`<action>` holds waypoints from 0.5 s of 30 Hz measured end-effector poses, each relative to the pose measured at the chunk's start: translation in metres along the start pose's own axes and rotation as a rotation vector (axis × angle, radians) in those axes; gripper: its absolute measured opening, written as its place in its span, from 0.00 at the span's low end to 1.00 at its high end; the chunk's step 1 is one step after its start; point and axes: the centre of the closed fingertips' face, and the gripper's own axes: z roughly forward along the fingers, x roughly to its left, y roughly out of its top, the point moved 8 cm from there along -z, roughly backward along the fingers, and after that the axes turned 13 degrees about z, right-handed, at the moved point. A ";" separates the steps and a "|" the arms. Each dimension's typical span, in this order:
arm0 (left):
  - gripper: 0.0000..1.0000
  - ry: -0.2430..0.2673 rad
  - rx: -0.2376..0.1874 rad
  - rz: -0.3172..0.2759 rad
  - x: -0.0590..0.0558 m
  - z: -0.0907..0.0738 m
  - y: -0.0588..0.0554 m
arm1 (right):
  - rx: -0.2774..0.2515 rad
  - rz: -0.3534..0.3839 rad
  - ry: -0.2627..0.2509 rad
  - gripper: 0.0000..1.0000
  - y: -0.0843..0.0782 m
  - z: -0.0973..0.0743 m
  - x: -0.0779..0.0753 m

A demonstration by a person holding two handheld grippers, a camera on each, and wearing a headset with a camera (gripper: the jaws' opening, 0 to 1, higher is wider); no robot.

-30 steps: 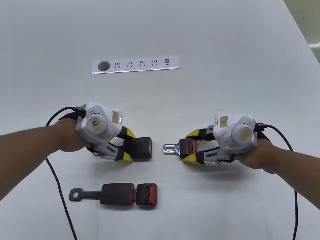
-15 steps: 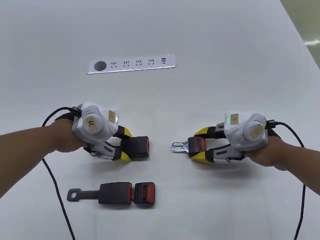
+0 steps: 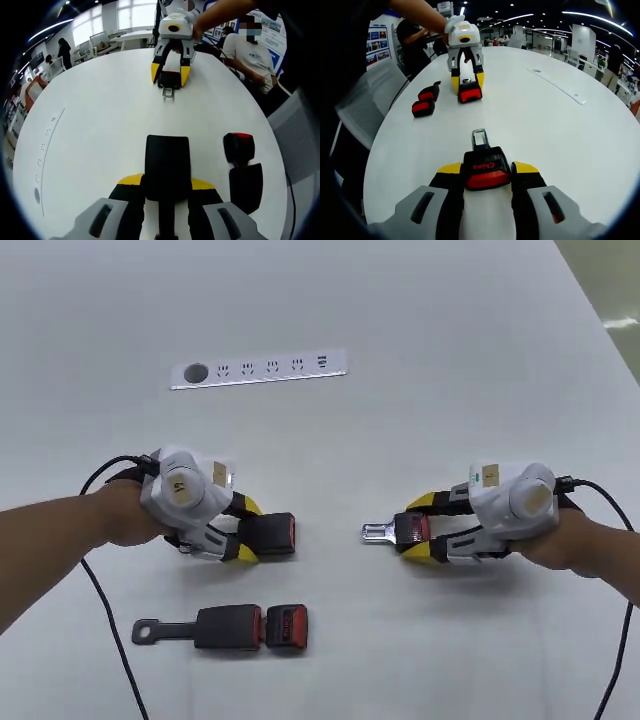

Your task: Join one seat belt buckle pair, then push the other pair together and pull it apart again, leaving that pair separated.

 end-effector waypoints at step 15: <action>0.33 0.008 0.007 -0.013 0.001 0.001 -0.001 | 0.017 0.000 -0.011 0.35 -0.004 -0.017 0.005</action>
